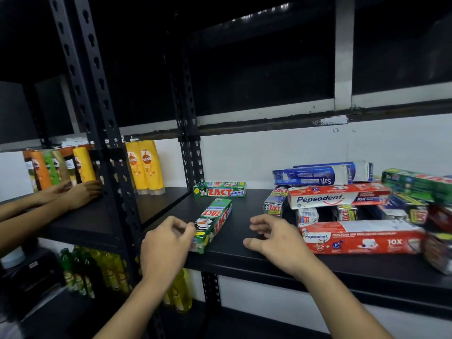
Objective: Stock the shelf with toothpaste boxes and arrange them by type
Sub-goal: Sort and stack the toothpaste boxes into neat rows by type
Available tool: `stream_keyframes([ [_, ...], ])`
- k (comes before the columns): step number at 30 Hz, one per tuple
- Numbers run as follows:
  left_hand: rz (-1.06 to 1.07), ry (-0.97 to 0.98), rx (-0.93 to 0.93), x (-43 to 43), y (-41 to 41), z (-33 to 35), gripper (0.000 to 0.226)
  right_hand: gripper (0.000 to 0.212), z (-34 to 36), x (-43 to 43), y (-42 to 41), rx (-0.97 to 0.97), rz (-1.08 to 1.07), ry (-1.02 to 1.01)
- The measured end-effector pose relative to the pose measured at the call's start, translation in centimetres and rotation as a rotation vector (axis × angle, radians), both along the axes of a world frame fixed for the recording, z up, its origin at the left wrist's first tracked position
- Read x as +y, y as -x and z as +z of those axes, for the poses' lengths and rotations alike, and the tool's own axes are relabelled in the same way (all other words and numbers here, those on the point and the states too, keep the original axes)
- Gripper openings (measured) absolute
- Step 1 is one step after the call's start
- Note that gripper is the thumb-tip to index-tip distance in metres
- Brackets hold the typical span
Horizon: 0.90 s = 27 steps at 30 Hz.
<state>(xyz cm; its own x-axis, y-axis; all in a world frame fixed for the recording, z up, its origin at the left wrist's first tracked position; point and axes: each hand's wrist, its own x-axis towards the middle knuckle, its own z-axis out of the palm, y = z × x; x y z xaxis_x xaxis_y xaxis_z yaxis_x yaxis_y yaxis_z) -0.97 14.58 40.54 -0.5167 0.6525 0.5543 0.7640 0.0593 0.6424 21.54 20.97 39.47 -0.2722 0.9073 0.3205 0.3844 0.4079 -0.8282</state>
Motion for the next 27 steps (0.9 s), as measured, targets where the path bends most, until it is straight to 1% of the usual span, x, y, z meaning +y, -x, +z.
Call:
stream_keyframes([
  [2,-0.005,0.057,0.063,-0.1,-1.6,0.5,0.03,0.061,0.1,-0.3,-0.1,-0.021,0.025,-0.003],
  [4,-0.087,0.122,0.075,0.0,-3.0,1.3,0.034,0.071,0.4,-1.0,-0.1,-0.046,0.058,-0.009],
  [5,-0.175,0.162,0.026,0.2,-3.6,1.7,0.033,0.073,0.5,-1.3,-0.1,-0.053,0.071,-0.017],
  [6,-0.291,0.213,-0.071,0.5,-3.9,2.1,0.03,0.073,0.6,-1.5,-0.1,-0.055,0.077,-0.03],
  [8,-0.492,0.312,-0.262,1.0,-4.4,2.8,0.021,0.066,0.8,-1.8,0.0,-0.045,0.052,-0.056],
  [9,-0.537,0.338,-0.287,1.4,-4.4,3.0,0.018,0.066,0.8,-1.8,0.1,-0.045,0.021,-0.071],
  [10,-0.545,0.343,-0.274,1.9,-4.1,3.2,0.015,0.068,0.7,-1.8,0.2,-0.052,-0.019,-0.094],
  [12,-0.498,0.301,-0.225,3.1,-3.0,3.4,0.014,0.072,0.6,-1.4,0.4,-0.076,-0.087,-0.136],
  [16,-0.3,0.201,-0.094,6.3,0.8,3.5,0.006,0.061,0.3,-1.4,0.8,-0.135,-0.149,-0.2],
  [18,-0.232,0.155,-0.067,7.9,2.7,3.1,0.012,0.058,0.2,-1.6,1.0,-0.15,-0.195,-0.243],
  [20,-0.213,0.146,-0.037,9.5,4.3,2.8,0.018,0.054,0.4,-1.8,1.2,-0.189,-0.222,-0.265],
  [22,-0.203,0.148,-0.044,11.0,5.8,2.6,0.023,0.053,1.0,-1.6,1.7,-0.259,-0.231,-0.279],
  [24,-0.196,0.131,-0.096,12.4,7.0,2.1,0.025,0.051,1.7,-1.2,2.2,-0.314,-0.249,-0.309],
  [27,-0.203,0.103,-0.139,14.1,8.1,1.1,0.02,0.048,2.4,0.0,3.4,-0.37,-0.26,-0.313],
])
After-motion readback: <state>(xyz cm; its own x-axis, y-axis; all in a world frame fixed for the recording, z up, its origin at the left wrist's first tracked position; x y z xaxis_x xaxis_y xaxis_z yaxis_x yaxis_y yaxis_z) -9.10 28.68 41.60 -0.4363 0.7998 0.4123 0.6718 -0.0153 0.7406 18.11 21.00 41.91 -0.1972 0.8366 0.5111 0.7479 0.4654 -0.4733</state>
